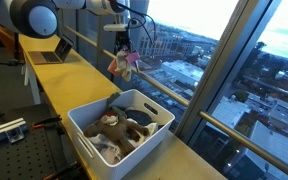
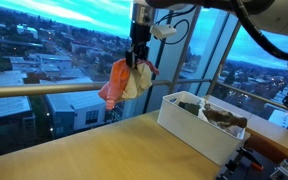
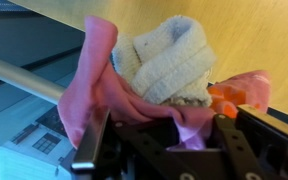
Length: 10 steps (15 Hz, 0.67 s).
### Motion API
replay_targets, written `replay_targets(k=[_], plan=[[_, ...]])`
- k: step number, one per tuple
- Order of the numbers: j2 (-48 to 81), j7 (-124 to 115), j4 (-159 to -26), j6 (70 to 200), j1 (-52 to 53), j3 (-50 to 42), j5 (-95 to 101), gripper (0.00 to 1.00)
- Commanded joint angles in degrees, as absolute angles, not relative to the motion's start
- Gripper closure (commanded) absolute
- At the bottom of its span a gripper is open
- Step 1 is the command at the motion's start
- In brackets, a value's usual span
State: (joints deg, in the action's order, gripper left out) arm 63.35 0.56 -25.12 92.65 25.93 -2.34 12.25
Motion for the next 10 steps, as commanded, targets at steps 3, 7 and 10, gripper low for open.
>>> replay_targets(k=[3,7,10], plan=[[59.32,-6.29,-25.21,90.90,24.75,-3.08,11.81,1.00],[57.25,-11.24,-25.17,90.41,23.63,-3.79,12.10,1.00],[55.05,-15.02,-25.51,87.15,23.48,-5.52,13.19,1.00]])
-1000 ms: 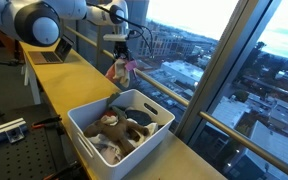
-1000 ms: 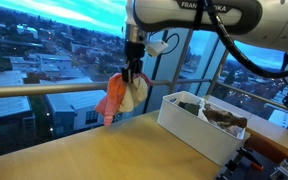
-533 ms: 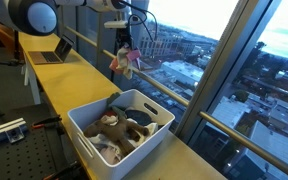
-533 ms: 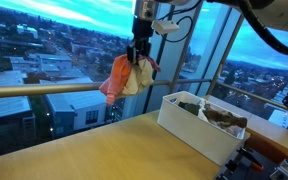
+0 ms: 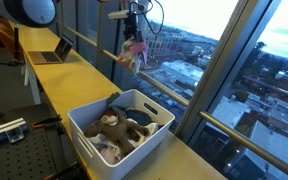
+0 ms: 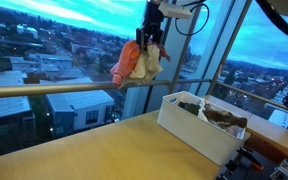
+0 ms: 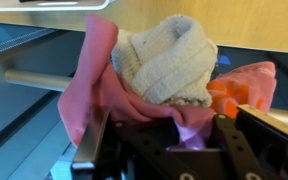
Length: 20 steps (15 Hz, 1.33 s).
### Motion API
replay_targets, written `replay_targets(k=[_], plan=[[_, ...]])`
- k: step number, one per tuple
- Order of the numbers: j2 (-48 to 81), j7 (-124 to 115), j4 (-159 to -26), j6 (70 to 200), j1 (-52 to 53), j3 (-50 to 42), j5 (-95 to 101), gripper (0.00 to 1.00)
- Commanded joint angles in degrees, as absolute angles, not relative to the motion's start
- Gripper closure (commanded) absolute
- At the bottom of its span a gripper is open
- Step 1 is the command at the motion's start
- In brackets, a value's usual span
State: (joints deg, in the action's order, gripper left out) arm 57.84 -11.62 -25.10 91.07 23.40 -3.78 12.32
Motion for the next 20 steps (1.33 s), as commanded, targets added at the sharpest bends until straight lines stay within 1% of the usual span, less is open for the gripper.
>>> replay_targets(k=[1,13,20], plan=[[54.28,-15.68,-25.53,85.71,23.38,-6.04,13.46,1.00],[45.90,-23.55,-25.07,68.45,21.25,-8.08,15.31,1.00],[40.91,-25.10,-25.05,63.09,18.57,-8.27,15.80,1.00]])
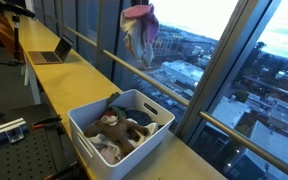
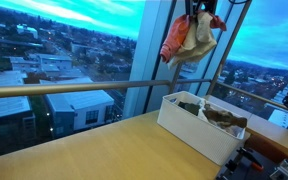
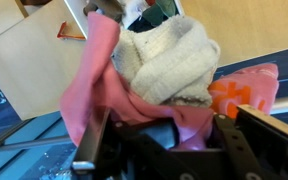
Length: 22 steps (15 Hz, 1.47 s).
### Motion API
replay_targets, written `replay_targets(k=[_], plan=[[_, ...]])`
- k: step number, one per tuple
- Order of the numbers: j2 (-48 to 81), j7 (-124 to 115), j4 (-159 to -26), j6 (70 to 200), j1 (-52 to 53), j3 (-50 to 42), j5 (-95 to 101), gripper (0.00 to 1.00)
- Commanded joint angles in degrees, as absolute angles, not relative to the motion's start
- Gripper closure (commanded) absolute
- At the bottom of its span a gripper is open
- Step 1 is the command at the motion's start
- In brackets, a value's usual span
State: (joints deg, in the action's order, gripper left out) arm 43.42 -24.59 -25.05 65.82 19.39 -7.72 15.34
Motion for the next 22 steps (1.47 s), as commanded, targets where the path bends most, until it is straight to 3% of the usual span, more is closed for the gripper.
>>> replay_targets(k=[1,14,15,16,22], plan=[[40.20,-24.99,-25.04,62.02,18.15,-8.39,16.06,1.00],[30.24,-22.64,-25.03,49.99,11.15,-8.94,17.87,1.00],[29.42,-22.28,-25.03,49.48,10.44,-8.91,17.84,0.94],[28.65,-21.94,-25.03,49.08,9.79,-8.94,17.91,0.74],[22.76,-15.44,-26.71,47.85,6.13,-9.57,20.13,0.33]])
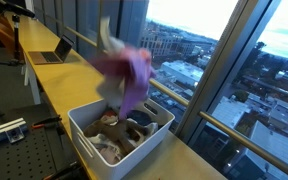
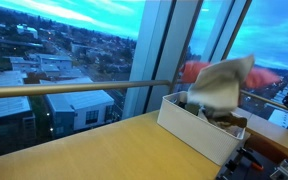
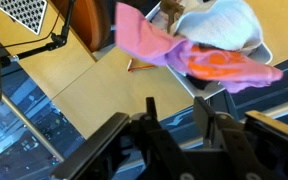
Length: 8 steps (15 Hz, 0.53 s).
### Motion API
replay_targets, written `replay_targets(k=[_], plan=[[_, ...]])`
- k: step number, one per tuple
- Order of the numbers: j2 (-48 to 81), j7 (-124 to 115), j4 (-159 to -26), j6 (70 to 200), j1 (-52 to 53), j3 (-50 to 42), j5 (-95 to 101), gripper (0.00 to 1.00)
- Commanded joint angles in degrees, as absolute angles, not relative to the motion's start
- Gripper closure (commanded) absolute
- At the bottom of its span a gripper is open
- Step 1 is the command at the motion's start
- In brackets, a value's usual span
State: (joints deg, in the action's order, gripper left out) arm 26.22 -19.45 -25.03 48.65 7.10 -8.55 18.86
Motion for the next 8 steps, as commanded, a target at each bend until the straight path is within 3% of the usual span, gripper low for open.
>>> replay_targets(k=[1,4,8], plan=[[21.51,-13.92,-27.37,48.05,5.52,-9.65,20.47,0.24],[18.71,-8.66,-27.68,48.61,3.55,-9.57,21.18,0.03],[16.21,-0.36,-26.67,49.93,0.44,-8.28,18.97,0.00]])
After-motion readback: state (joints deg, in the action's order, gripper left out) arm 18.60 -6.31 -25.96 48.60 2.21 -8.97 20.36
